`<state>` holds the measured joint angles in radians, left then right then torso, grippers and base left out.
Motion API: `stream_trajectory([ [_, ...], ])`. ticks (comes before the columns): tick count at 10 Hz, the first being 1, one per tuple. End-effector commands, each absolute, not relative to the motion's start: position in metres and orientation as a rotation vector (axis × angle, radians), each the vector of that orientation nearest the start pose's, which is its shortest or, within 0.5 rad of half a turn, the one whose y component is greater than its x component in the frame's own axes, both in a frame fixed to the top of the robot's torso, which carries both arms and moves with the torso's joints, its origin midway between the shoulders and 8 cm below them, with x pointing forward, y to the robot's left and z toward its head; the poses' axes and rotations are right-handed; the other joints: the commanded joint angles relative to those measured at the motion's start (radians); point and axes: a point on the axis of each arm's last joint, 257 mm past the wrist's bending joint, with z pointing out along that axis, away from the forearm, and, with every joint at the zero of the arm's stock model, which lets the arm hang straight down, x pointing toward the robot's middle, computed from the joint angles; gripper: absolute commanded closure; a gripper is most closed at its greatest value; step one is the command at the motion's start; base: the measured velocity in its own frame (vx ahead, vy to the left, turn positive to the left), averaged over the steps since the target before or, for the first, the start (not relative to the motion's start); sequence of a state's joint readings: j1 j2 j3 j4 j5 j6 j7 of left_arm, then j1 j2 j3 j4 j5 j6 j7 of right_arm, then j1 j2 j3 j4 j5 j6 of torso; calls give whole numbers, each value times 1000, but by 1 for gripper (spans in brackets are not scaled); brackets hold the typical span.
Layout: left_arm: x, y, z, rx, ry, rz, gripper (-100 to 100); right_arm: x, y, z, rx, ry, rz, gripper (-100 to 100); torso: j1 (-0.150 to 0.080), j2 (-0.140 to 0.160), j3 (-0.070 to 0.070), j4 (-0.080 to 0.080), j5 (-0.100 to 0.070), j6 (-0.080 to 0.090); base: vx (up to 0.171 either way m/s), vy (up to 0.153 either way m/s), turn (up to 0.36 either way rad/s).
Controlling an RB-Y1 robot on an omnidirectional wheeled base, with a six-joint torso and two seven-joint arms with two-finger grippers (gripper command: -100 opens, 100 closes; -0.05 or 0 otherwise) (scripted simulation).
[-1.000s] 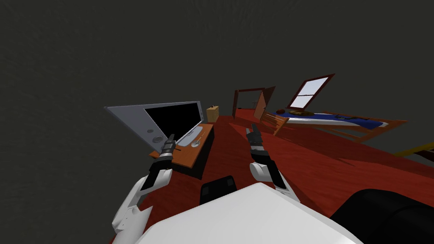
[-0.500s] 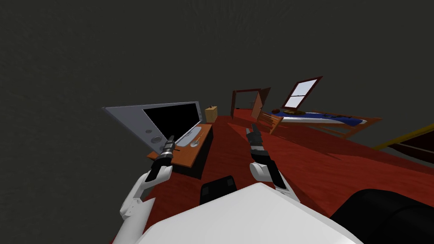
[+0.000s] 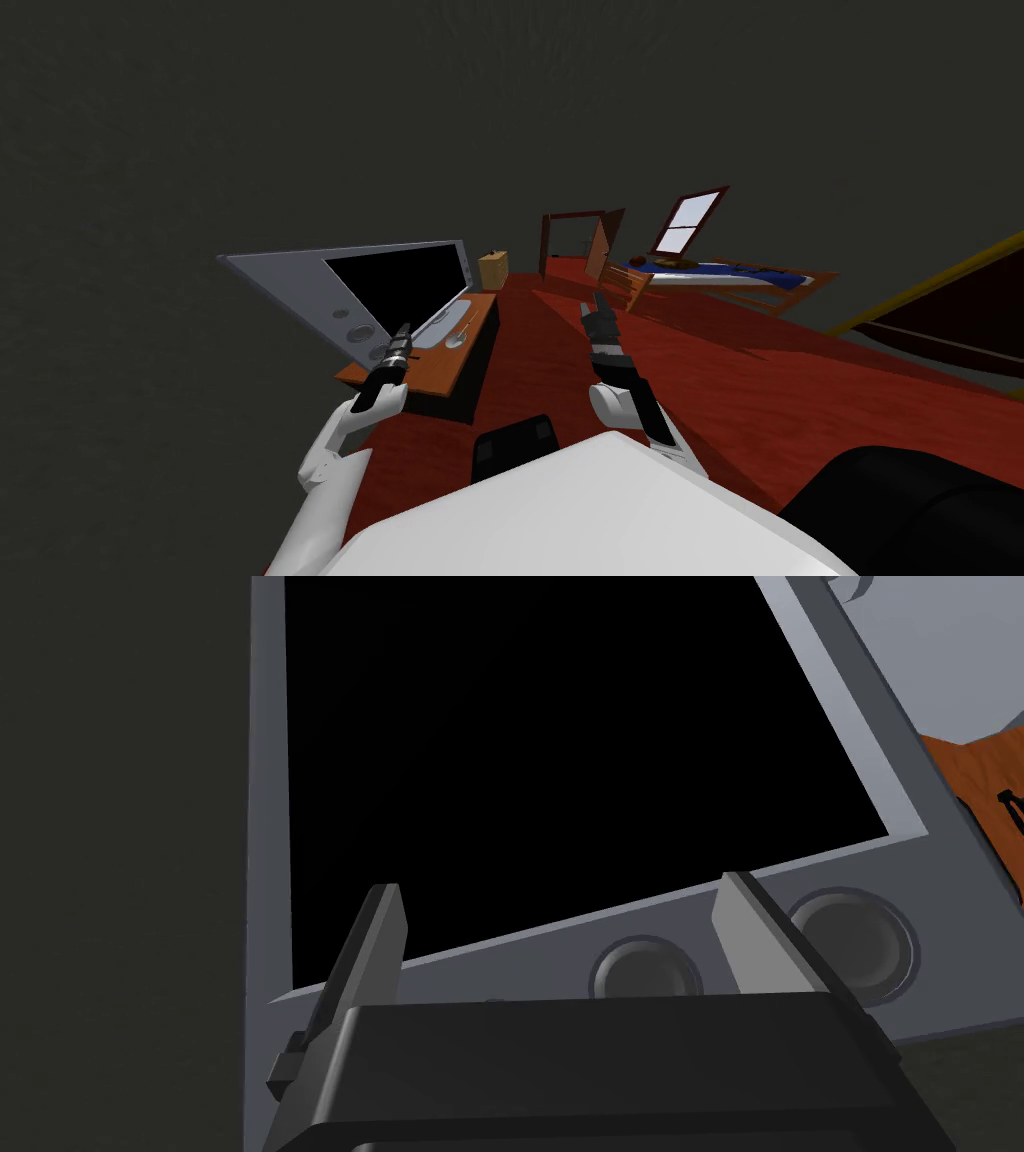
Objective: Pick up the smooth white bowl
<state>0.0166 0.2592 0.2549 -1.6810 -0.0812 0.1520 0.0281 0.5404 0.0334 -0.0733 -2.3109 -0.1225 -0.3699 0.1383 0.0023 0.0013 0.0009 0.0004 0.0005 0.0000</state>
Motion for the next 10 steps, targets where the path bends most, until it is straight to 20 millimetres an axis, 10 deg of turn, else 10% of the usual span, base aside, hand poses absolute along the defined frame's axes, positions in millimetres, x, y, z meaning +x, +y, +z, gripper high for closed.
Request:
stream_trajectory([
  [1,525,441,-185,-1160,1171,-757,-100,346,-327,0,799,641,1137,0,0,0,0,0,0,0,-24,22,-64],
  [10,542,476,-271,-1463,1246,-659,-100,346,-327,0,799,641,1136,0,1,-2,-1,-1,0,-1,-8,28,-116],
])
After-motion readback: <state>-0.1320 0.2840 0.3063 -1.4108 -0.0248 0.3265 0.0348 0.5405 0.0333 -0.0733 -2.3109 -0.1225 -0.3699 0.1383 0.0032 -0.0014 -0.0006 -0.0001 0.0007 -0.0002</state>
